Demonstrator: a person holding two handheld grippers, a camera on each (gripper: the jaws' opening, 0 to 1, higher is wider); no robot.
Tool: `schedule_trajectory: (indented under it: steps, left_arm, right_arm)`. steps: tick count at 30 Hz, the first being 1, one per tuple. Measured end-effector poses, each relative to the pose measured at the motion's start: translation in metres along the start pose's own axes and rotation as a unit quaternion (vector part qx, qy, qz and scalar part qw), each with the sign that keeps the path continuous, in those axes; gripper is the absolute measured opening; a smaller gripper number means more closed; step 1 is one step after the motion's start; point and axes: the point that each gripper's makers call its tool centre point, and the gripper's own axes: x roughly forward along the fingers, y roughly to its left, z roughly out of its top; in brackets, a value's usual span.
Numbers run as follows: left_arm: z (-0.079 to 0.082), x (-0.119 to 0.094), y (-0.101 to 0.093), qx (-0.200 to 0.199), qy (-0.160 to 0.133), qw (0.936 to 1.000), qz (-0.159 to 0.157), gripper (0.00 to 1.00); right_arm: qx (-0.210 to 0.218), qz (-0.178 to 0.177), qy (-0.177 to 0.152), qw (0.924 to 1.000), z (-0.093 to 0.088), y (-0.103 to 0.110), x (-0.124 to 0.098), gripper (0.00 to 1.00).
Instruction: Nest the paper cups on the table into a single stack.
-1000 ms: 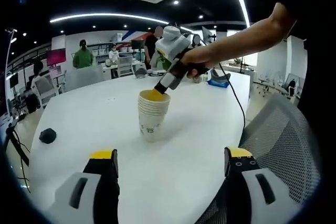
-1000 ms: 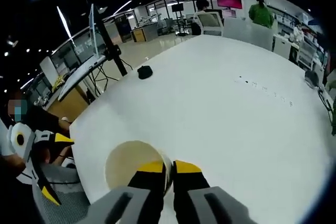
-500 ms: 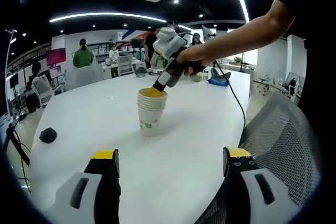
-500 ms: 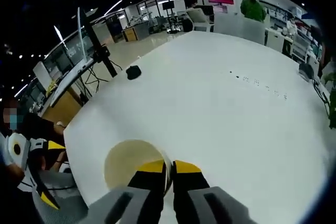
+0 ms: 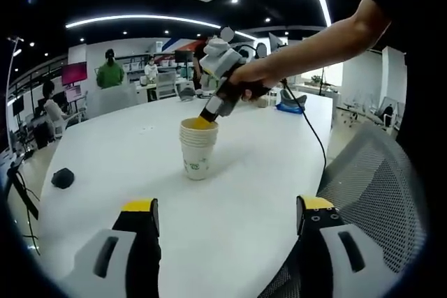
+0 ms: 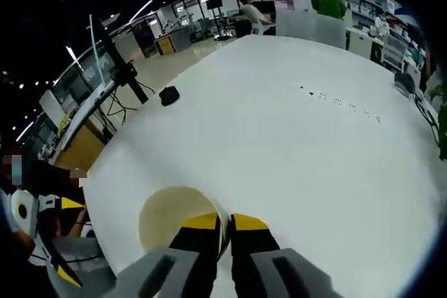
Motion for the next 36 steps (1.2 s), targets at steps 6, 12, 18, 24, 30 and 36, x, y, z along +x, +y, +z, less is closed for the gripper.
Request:
schedule_trajectory:
  steps: [6, 12, 18, 24, 30, 36]
  left_arm:
    - [-0.001, 0.000, -0.002, 0.001, 0.001, 1.0000, -0.003, 0.80]
    - [-0.001, 0.001, -0.002, 0.001, 0.003, 1.0000, -0.005, 0.79]
    - [-0.001, 0.000, -0.001, 0.002, 0.001, 1.0000, -0.001, 0.79]
    - [-0.001, 0.000, -0.001, 0.001, 0.001, 1.0000, -0.001, 0.79]
    - [-0.001, 0.000, -0.001, 0.004, 0.003, 1.0000, -0.001, 0.79]
    - [0.000, 0.000, 0.000, 0.002, 0.000, 1.0000, 0.000, 0.80]
  right_arm:
    - [0.013, 0.003, -0.004, 0.9999, 0.003, 0.002, 0.001, 0.03]
    - [0.011, 0.000, 0.005, 0.9999, 0.004, -0.002, 0.002, 0.03]
    - [0.015, 0.000, 0.012, 0.9998, 0.002, -0.002, 0.001, 0.04]
    - [0.022, 0.007, -0.009, 0.9997, 0.013, -0.004, 0.000, 0.07]
    - [0.026, 0.012, -0.035, 0.9990, 0.021, -0.002, -0.004, 0.19]
    - [0.003, 0.017, -0.069, 0.9975, 0.022, 0.001, -0.021, 0.35]
